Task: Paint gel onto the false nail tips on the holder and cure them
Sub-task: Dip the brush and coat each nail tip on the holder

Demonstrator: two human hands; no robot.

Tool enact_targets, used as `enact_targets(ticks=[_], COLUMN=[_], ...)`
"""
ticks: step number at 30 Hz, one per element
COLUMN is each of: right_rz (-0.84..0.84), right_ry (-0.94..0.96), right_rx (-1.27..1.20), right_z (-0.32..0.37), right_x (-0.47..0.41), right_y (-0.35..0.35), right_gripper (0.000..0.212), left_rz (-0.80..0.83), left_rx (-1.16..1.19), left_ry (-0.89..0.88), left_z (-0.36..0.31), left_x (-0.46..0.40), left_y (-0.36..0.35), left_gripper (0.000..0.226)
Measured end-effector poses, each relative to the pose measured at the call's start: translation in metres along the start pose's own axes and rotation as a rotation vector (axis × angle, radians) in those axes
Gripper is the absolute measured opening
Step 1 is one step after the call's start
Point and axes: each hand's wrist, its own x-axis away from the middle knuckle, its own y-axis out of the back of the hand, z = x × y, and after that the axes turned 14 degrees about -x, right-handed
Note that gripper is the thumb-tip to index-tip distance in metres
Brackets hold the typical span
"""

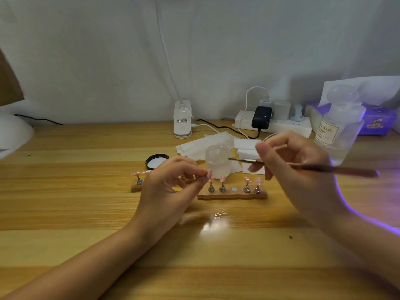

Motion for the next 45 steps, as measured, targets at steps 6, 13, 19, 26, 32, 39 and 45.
enact_targets(ticks=[6,13,19,26,32,39,45], right_rz=[0.038,0.155,0.281,0.276,0.227,0.053,-0.032], right_ry=[-0.163,-0.135,-0.175,-0.223,-0.380,-0.495,-0.547], right_rx=[0.136,0.396,0.603,0.585,0.445,0.332,0.268], right_z=[-0.008,-0.025,-0.033,-0.040,-0.039,-0.037,-0.036], right_x=[-0.044,-0.077,-0.087,-0.089,-0.091,-0.095,-0.093], right_y=[-0.001,-0.020,-0.036,-0.045,-0.046,-0.033,-0.024], right_gripper=[0.026,0.033,0.040,0.037,0.034,0.034,0.033], left_rz=[-0.022,-0.026,-0.015,-0.014,-0.012,-0.001,0.005], left_rx=[0.000,0.025,0.029,0.026,0.015,0.003,0.010], left_ry=[0.015,0.028,0.036,0.043,0.038,0.034,0.033], left_z=[0.002,0.006,0.008,0.006,0.006,0.006,0.005], left_x=[-0.001,-0.002,-0.002,-0.002,-0.001,-0.002,-0.001], left_y=[0.000,-0.001,-0.001,0.000,0.001,0.001,0.001], left_gripper=[0.008,0.009,0.011,0.010,0.012,0.012,0.012])
